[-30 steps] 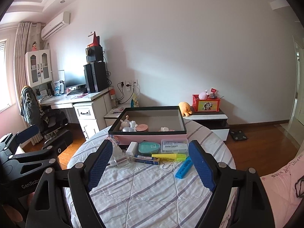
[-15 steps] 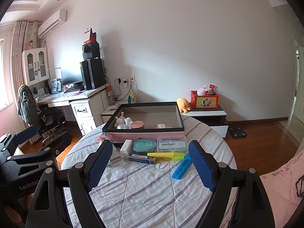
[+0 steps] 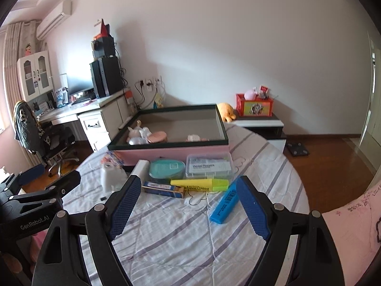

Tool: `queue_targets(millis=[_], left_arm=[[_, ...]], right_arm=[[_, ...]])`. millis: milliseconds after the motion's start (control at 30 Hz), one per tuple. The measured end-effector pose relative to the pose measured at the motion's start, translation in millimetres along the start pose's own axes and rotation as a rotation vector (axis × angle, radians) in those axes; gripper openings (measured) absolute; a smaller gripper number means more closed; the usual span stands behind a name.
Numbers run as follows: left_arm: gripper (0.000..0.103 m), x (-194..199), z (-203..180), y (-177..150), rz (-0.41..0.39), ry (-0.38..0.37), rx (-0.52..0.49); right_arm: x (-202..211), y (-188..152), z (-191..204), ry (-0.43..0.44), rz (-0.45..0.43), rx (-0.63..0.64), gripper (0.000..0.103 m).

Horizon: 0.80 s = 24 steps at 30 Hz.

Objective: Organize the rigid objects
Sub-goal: 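Pull both tools back from the box, then grasp the white cup-shaped object with the left tool while the right tool grasps the glass jar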

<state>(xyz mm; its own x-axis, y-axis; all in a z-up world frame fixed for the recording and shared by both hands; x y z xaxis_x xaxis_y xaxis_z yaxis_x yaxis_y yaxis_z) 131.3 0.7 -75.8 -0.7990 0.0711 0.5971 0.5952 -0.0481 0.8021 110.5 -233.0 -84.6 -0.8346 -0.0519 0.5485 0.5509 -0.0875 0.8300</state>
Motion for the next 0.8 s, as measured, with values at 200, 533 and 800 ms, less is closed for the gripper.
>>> queue_targets(millis=[200, 533, 800], left_arm=[[0.103, -56, 11, -15, 0.12, -0.002, 0.052], [0.103, -131, 17, -12, 0.24, 0.049, 0.072], [0.056, -128, -4, -6, 0.193, -0.053, 0.022]], right_arm=[[-46, -12, -16, -0.009, 0.08, -0.03, 0.084], [-90, -24, -37, -0.01, 0.153, -0.068, 0.084], [-106, -27, -42, -0.013, 0.183, -0.087, 0.084]])
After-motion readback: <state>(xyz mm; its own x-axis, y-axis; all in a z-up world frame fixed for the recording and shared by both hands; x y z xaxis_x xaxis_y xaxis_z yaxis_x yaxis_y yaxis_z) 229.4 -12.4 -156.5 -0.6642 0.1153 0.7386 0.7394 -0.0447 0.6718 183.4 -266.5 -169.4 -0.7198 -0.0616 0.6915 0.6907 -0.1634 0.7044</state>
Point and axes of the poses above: each gripper's, at about its wrist camera, not at the fingertips, and x roughly against the way its jaws point, z to its left, y to its top, the point moved 9 cm from there along -x, roughly the way its jaws point, and after that the axes turned 2 degrees about z, right-handed, at the moved point
